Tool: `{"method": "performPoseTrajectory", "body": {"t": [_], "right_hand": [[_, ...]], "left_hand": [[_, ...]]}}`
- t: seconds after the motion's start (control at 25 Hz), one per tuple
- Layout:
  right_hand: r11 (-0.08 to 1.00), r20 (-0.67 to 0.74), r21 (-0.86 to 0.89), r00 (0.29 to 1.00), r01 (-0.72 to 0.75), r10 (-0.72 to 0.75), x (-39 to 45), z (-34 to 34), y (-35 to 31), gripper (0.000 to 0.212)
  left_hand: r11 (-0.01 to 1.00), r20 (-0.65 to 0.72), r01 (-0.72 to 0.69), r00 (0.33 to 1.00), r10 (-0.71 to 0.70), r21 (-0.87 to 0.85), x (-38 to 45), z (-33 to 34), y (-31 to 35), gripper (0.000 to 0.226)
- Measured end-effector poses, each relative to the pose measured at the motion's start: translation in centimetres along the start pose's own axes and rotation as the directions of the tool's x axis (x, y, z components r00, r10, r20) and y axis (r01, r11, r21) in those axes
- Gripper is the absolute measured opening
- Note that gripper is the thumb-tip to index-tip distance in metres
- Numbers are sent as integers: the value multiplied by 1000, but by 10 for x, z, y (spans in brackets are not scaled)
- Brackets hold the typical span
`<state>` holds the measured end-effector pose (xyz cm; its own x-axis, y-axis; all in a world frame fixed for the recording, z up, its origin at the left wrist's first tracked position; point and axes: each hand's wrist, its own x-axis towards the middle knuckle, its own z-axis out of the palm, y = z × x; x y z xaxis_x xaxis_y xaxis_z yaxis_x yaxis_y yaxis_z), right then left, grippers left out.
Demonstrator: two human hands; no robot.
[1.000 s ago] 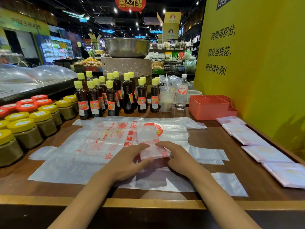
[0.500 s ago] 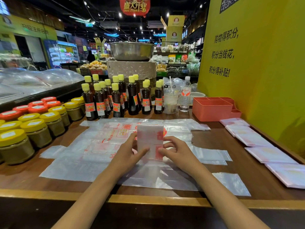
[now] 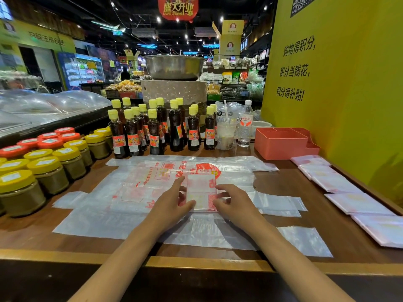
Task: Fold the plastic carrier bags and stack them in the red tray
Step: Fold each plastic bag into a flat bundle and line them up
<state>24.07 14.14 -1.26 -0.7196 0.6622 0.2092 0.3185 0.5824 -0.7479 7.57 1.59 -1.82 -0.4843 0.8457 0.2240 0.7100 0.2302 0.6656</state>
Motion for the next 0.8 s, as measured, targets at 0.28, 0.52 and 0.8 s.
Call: {"method": "performPoseTrajectory", "body": {"t": [0.28,0.52,0.8], "right_hand": [[996,-22,-78,999,-38,36,1,-2,5,30],[862,173,-468,977,195,-127,2,9,6,55],[761,316,-612,949,216,-16,3,16,8,58]], "left_hand": [[991,18,-133,991,133,-2,-3,-1,-4,12],[907,162,-264,962,221,328,6,7,-15,62],[821,344,-305,928,143,482,7,15,-13,55]]}}
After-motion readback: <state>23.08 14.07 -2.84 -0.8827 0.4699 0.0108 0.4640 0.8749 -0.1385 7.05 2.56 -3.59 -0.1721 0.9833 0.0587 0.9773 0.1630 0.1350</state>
